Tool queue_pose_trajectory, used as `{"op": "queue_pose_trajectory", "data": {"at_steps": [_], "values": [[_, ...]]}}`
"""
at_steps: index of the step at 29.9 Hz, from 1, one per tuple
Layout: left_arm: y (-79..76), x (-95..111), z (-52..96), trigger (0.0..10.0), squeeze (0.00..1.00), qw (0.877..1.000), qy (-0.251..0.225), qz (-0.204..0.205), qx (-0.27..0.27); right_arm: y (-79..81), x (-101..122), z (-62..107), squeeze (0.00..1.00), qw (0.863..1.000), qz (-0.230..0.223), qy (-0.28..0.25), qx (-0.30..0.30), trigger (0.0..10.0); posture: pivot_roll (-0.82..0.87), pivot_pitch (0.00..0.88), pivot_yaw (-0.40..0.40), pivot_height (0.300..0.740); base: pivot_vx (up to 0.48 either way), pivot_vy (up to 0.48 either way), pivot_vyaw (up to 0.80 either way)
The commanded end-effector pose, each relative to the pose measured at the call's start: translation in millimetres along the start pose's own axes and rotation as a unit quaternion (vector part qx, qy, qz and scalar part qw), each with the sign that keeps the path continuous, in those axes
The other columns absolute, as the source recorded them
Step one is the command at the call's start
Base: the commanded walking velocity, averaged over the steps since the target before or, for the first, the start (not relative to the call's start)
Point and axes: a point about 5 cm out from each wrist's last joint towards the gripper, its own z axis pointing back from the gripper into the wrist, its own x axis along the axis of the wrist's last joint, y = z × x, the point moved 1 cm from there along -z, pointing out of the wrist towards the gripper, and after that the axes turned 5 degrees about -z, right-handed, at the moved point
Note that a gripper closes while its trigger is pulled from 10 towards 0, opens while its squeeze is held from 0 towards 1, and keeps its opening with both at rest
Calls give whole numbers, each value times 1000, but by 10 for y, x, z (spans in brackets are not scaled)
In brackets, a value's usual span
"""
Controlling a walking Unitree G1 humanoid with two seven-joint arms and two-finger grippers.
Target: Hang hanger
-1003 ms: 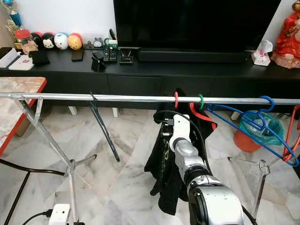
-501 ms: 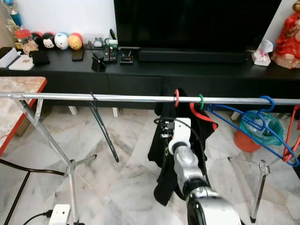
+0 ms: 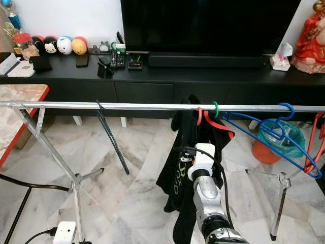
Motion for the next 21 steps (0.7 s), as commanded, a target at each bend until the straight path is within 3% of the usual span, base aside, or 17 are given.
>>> {"op": "queue_pose_trajectory", "data": {"at_steps": [1,11,21], "values": [[5,-38,9,10000,0,1000,7,0,-1,39,83,-11,0,1000,1,-28,11,10000,-8,0,-24,740,0,0,0],[16,-108,31,10000,0,1000,16,-4,-1,53,26,20,0,1000,-13,-21,11,10000,-9,0,-16,740,0,0,0],[37,-54,18,10000,0,1000,8,2,1,48,81,-23,0,1000,-14,-23,4,10000,-12,0,-11,740,-274,0,0]]}}
